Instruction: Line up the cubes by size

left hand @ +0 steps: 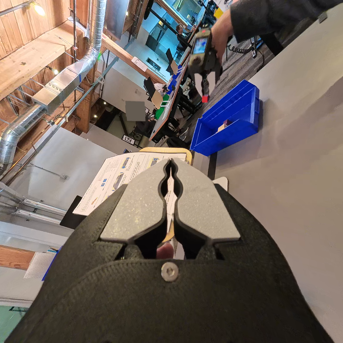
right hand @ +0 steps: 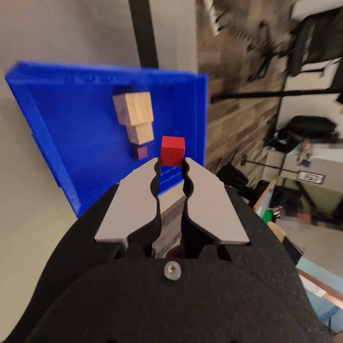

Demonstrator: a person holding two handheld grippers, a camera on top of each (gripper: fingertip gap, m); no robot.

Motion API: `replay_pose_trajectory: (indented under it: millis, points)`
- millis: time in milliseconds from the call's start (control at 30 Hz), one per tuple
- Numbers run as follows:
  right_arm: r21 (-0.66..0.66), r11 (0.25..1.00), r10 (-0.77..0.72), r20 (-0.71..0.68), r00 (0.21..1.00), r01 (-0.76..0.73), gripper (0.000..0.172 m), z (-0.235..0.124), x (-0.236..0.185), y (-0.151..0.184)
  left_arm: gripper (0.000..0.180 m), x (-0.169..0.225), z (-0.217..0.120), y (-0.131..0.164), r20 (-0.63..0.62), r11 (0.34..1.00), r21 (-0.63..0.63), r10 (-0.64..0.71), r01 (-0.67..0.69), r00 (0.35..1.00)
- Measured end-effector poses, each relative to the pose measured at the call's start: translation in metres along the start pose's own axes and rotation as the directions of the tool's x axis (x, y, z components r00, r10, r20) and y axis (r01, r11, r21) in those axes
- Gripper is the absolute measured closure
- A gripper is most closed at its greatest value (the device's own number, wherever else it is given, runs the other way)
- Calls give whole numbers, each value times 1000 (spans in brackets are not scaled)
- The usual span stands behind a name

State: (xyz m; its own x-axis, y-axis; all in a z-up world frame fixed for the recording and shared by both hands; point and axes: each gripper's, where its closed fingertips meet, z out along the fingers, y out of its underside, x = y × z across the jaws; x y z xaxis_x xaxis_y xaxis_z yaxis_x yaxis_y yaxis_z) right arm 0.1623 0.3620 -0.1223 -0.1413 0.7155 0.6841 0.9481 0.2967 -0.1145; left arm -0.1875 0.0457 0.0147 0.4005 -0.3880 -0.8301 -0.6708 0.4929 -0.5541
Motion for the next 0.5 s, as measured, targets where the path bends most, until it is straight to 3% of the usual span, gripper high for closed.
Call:
replay_pose_trajectory:
  millis: [200,500]
  points:
    - [-154,988,38,244,969,0,151,60,-35,52,180,3,5,1,-10,1000,-14,10,-10,1000]
    - [-364,917,-7,393,920,162,150,112,-62,91,180,8,12,9,-32,999,-45,12,-14,999]
